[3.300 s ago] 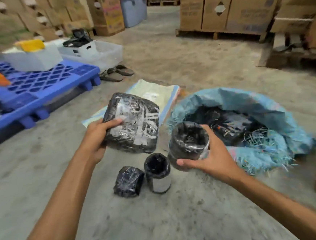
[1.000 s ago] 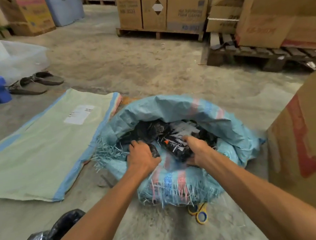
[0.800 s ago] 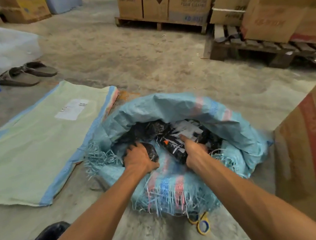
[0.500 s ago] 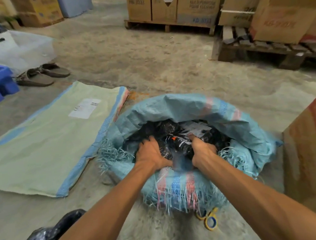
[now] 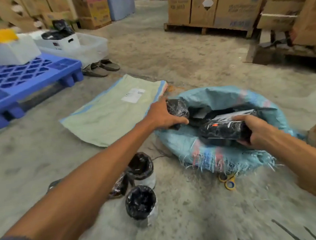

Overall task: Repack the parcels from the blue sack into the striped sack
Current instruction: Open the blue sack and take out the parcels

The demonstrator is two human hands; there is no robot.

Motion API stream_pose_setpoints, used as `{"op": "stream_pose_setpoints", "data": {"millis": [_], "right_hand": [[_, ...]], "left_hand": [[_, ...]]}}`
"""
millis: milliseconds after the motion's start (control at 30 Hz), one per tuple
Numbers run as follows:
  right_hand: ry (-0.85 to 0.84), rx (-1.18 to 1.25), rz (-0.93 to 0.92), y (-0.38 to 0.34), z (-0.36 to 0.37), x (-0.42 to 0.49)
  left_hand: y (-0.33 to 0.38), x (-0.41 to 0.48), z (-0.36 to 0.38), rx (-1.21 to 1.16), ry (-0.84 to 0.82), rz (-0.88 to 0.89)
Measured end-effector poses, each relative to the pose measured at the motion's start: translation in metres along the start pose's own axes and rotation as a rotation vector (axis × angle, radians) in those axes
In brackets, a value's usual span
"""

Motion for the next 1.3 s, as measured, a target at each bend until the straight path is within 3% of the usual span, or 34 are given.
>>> {"op": "stream_pose_setpoints", "data": {"millis": [200, 333, 467, 633, 800, 1033, 1300], "right_hand": [[-0.128, -0.063, -0.129, -0.011, -0.001, -0.059], [-0.365, -0.034, -0.248, -0.007, 0.005, -0.099], [-0.671, -0.118, -0.292, 0.013, 0.018, -0.132], [-0.804, -0.192, -0.244, 0.059, 0.032, -0.145], [-0.820, -0.214, -0.120, 0.113, 0.018, -0.143], [-0.676, -0.067, -0.024, 0.177, 0.004, -0.121], [-0.598, -0.200, -0.200, 0.218, 0.025, -0.101]], "left_hand": [[-0.065, -0.056, -0.090, 0.087, 0.127, -0.070], [-0.132, -0.098, -0.128, 0.159, 0.201, -0.209], [-0.196, -0.135, -0.130, 0.175, 0.247, -0.337], [-0.233, -0.161, -0.092, 0.181, 0.163, -0.428], [-0.233, -0.149, -0.058, 0.216, 0.121, -0.412], [-0.233, -0.119, -0.020, 0.281, 0.056, -0.398], [-0.246, -0.104, 0.004, 0.342, 0.077, -0.399]]}}
Point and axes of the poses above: each hand's wrist, its own x-axis towards the middle knuckle, its own z-axis out of the palm, y = z × x, the point moved 2 cm from there along x, towards the middle knuckle, and after that the axes turned 15 degrees about -z, right-handed, at the moved point
